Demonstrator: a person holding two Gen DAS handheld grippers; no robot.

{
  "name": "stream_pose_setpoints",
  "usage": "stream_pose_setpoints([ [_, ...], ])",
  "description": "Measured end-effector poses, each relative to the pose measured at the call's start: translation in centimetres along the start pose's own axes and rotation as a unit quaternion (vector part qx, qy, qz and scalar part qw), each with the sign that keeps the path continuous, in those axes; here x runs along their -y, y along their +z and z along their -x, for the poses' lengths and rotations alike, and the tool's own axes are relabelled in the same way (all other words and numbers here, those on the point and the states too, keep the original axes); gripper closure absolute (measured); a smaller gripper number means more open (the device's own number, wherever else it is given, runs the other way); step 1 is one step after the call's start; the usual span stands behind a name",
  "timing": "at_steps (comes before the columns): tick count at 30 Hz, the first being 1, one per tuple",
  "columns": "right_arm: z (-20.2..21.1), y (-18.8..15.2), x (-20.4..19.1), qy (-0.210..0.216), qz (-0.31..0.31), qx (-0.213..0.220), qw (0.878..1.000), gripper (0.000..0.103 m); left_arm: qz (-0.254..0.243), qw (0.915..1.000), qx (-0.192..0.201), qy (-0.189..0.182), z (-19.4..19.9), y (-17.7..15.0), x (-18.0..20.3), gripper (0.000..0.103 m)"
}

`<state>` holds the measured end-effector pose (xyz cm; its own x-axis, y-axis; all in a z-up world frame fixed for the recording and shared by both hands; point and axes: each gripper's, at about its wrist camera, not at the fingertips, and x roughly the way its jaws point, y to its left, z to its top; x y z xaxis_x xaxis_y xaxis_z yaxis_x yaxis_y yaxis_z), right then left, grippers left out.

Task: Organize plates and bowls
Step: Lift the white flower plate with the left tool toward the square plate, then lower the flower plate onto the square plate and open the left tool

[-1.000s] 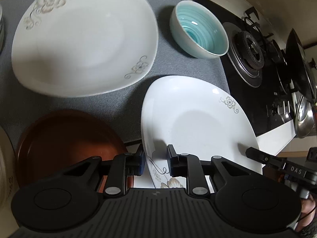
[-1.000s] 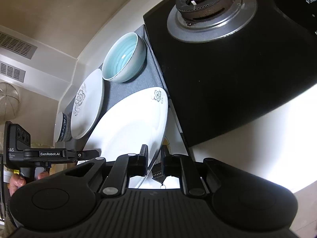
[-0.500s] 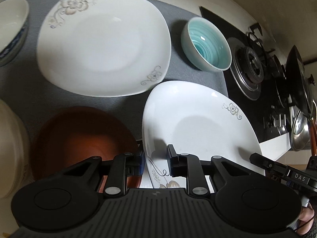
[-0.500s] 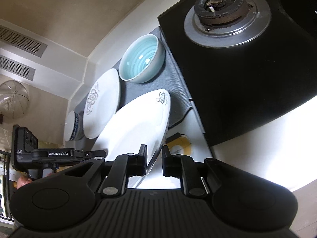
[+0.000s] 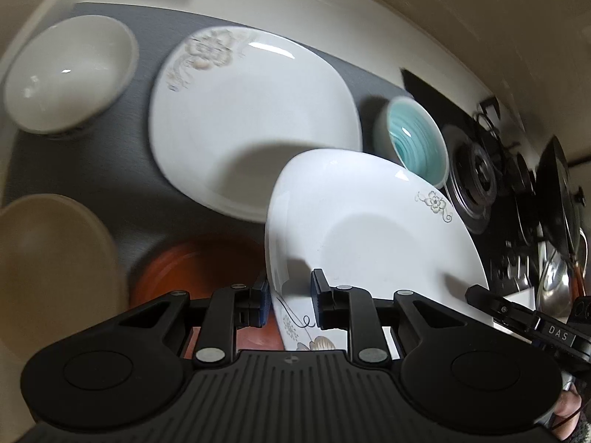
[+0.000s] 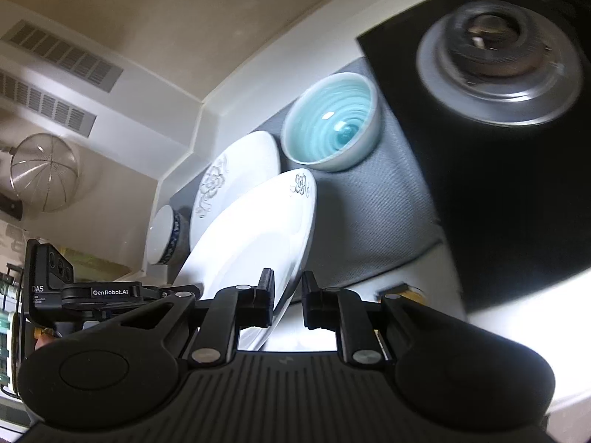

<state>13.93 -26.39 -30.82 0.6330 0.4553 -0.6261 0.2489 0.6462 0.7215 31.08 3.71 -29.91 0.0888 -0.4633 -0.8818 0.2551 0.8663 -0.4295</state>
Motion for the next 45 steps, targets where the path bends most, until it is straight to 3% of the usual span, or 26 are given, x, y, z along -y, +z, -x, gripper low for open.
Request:
stream_pose_setpoints([
  [14,-5.6,2.1,-3.0,0.014,0.027,-0.025,0.999,0.087,0.039,0.9987,0.021,0.026,1.5,2.6,-4.2,0.079],
  [34,-10.0,3.4,-3.8,-0.001,0.038,-0.04,0.998,0.087,0.062,0.9963,0.032,0.05,0.5,4.9,-6.6,0.079],
  [45,-11.9,3.7,-3.2,-0.025,0.038,-0.037,0.998,0.087,0.049,0.9959,0.04,0.065,-0.2,6.1,-5.9,0.079],
])
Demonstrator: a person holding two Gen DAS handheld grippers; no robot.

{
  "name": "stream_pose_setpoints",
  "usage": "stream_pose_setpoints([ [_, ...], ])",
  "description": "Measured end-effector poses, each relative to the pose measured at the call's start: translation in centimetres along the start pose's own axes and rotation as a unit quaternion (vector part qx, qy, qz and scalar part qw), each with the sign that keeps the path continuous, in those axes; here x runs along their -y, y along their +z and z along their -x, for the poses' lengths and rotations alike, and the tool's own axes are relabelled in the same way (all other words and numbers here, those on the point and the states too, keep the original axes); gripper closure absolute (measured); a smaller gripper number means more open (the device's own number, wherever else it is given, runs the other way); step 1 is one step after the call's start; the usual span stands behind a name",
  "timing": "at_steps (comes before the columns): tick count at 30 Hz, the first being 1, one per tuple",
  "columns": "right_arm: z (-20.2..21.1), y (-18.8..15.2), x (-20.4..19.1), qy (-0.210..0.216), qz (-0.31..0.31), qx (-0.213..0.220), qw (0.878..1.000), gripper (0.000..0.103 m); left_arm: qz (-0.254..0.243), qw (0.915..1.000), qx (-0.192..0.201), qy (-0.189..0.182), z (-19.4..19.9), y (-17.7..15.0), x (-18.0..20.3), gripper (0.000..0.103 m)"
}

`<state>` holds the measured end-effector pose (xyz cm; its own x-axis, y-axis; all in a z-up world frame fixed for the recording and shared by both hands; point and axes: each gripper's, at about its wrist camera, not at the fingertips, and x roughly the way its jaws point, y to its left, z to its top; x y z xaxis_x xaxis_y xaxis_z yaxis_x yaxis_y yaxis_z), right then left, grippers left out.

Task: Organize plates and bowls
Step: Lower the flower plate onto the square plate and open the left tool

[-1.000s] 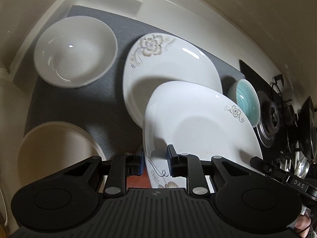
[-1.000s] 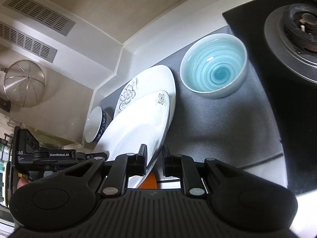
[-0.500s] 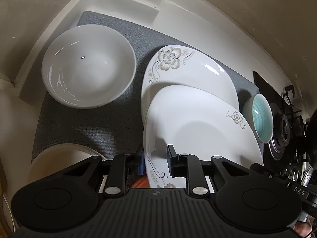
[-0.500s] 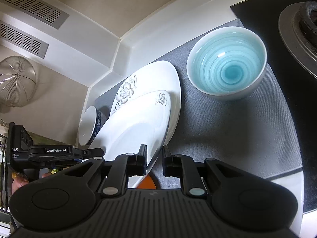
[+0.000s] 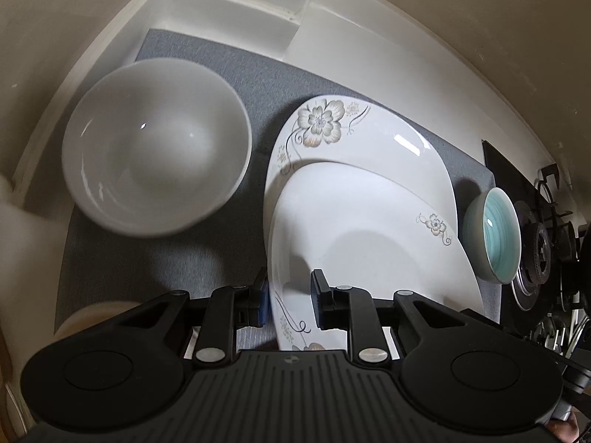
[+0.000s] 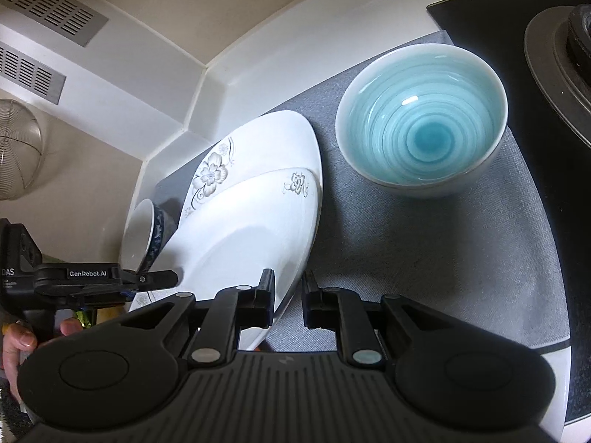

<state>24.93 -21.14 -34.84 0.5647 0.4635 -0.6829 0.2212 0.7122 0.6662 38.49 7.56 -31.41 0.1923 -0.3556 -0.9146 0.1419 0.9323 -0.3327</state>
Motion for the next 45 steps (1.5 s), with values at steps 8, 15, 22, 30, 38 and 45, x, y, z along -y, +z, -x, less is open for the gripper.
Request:
stream_pose_setpoints([
  [8,-0.8,0.4,0.2,-0.012,0.015,0.017,1.0,0.09,0.012,0.9999,-0.007,0.003,-1.0,0.5,-0.4,0.078],
  [15,-1.6,0.8,-0.1,-0.024,0.034,0.025,0.999,0.091,0.055,0.997,-0.031,-0.045,-0.5,-0.2,-2.1,0.079],
  [22,-1.9,1.0,0.1,-0.015,0.036,0.019,0.999,0.088,0.072,0.9957,-0.025,-0.053,0.3,-2.8,-1.7,0.081],
  [30,-1.8,0.5,-0.1,0.007,0.039,0.024,0.999,0.062,0.066,0.9963,-0.017,-0.052,0.5,-3.1,-1.3,0.082],
  [38,0.0,0.0,-1.6,-0.035,0.061,0.037,0.997,0.047,0.057,0.9964,-0.019,-0.06,1.1,-3.3,-1.1,0.085],
  [45,0.2,-0.4,-1.0,-0.047,0.064,0.026,0.996,0.089,0.054,0.9972,-0.015,-0.05,0.2,-2.7,-1.0,0.086],
])
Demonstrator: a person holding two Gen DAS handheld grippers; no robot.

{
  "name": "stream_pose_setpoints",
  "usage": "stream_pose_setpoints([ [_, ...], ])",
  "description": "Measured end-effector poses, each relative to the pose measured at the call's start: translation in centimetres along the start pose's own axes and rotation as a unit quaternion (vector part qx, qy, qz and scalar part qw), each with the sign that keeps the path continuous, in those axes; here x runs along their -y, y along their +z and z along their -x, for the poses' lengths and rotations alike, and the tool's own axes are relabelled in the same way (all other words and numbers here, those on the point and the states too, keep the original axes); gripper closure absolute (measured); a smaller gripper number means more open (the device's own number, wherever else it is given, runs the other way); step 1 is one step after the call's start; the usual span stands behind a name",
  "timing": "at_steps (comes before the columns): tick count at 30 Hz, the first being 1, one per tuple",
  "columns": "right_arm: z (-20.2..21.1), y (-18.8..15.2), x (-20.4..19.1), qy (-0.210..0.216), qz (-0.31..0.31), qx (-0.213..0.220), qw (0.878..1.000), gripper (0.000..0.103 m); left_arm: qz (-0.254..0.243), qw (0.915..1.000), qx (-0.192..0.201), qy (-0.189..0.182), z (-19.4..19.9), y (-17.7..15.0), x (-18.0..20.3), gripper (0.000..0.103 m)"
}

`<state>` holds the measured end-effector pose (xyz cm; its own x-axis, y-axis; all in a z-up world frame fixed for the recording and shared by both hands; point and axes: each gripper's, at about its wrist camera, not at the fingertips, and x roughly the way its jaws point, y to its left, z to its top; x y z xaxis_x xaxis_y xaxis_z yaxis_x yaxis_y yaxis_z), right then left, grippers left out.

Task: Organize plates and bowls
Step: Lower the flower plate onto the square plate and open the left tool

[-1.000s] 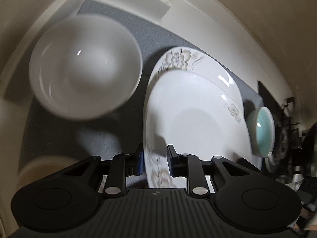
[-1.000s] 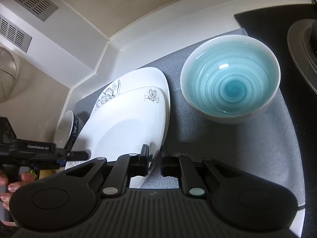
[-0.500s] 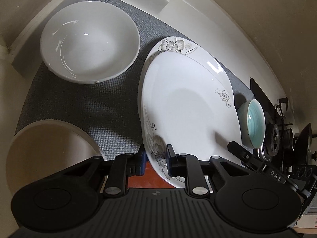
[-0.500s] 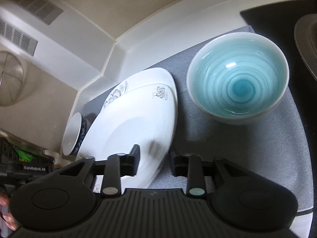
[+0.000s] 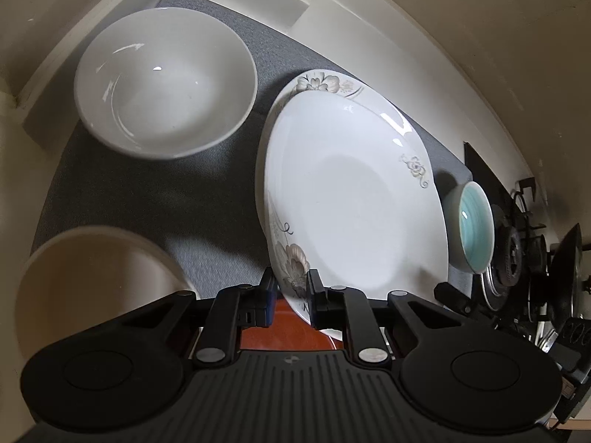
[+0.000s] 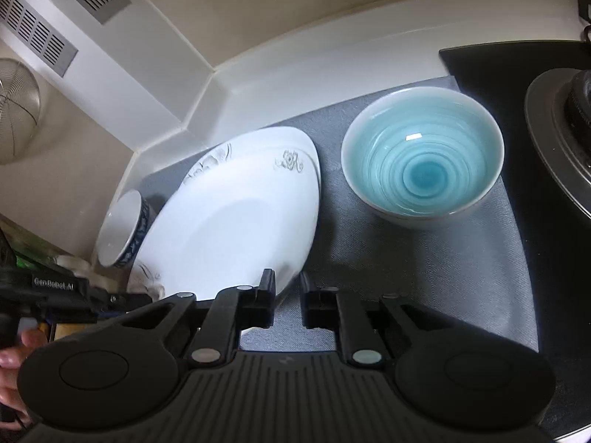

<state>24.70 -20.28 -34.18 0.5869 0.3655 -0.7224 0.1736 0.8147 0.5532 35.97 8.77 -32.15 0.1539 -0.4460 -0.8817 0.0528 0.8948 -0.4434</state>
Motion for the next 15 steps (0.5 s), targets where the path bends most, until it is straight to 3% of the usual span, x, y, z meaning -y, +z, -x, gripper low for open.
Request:
stream_pose_setpoints([
  [15,-1.2,0.5,-0.9,-0.026,0.028,0.028,0.999,0.088,-0.01,0.9998,0.013,0.013,-2.1,1.5,-0.2,0.084],
])
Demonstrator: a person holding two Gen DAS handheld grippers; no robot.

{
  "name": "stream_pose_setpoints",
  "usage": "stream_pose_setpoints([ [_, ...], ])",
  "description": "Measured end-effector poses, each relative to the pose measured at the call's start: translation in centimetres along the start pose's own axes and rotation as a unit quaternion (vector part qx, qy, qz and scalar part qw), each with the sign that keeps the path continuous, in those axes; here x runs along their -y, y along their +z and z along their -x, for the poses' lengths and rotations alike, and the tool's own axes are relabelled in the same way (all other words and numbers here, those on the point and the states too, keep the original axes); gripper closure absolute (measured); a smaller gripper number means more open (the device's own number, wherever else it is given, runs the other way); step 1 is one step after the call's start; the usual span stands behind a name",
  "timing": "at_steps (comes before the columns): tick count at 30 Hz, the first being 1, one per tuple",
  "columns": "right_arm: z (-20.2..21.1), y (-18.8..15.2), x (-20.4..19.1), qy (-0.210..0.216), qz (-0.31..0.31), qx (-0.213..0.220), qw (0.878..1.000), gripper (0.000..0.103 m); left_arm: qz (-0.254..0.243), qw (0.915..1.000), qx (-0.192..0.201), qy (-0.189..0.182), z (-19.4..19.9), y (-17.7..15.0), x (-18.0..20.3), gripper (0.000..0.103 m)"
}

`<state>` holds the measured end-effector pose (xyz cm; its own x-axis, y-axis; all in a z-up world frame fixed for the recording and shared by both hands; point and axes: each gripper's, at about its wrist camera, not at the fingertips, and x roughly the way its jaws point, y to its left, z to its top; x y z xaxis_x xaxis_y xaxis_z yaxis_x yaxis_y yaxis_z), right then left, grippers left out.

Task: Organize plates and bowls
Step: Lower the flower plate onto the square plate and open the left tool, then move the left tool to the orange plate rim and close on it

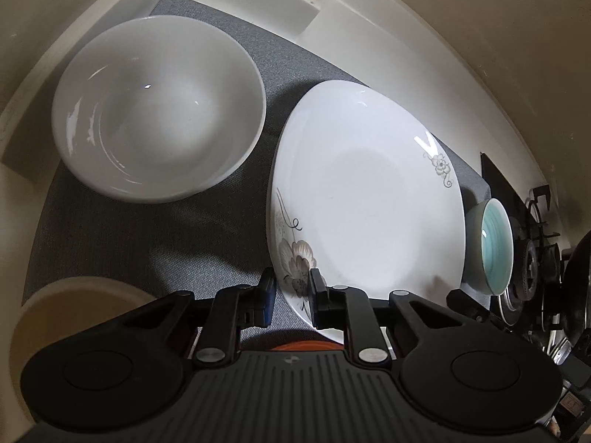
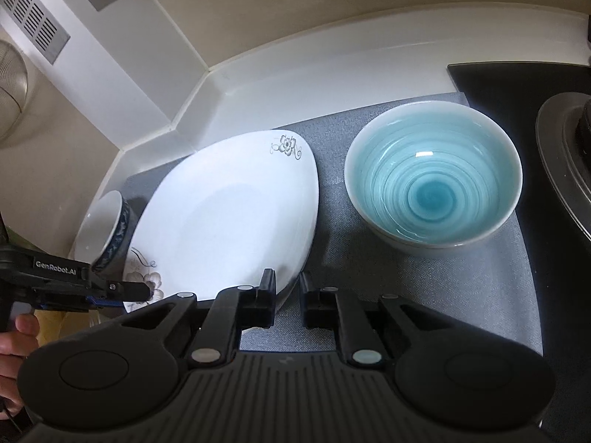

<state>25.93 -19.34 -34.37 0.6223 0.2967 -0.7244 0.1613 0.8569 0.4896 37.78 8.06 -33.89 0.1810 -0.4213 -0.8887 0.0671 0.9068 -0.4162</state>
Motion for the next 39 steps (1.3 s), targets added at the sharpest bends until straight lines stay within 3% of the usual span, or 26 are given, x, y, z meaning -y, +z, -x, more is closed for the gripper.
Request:
stream_pose_setpoints([
  [7,-0.4,-0.4,-0.9,-0.007,0.039,-0.009,0.999,0.087,-0.033,0.9991,0.022,0.01,0.0,-0.4,0.5,0.084],
  [12,-0.8,-0.3,-0.5,-0.001,0.033,-0.005,0.999,0.087,-0.036,0.9991,0.022,0.004,-0.1,-0.2,0.2,0.083],
  [16,0.7,-0.9,-0.5,0.01,0.031,-0.009,0.999,0.086,-0.05,0.9979,0.033,0.025,1.4,-1.0,0.9,0.084],
  [18,1.5,-2.2,-1.0,0.027,0.045,-0.027,0.998,0.084,-0.06,0.9968,0.045,0.027,2.4,-1.9,1.4,0.083],
  [20,1.4,-4.3,-1.8,0.026,0.059,-0.061,0.996,0.07,-0.063,0.9968,0.042,0.027,3.0,-2.8,1.8,0.078],
  [25,0.4,-8.3,-4.5,0.042,0.113,-0.112,0.986,0.065,-0.076,0.9963,0.021,0.035,2.8,-4.4,3.0,0.068],
  [27,0.0,-9.0,-5.2,0.026,0.154,-0.122,0.98,0.066,-0.081,0.9957,0.011,0.044,2.7,-5.1,3.2,0.068],
  [29,0.4,-9.1,-5.1,0.012,0.172,-0.115,0.978,0.09,-0.093,0.9941,-0.001,0.056,2.5,-5.7,3.7,0.067],
  [34,2.2,-8.0,-2.2,-0.036,0.14,-0.096,0.985,0.095,-0.121,0.9904,-0.017,0.064,2.3,-7.2,4.8,0.063],
  [39,4.5,-8.8,0.5,-0.04,0.106,-0.095,0.989,0.094,-0.148,0.9859,-0.031,0.073,1.6,-8.6,5.4,0.061],
])
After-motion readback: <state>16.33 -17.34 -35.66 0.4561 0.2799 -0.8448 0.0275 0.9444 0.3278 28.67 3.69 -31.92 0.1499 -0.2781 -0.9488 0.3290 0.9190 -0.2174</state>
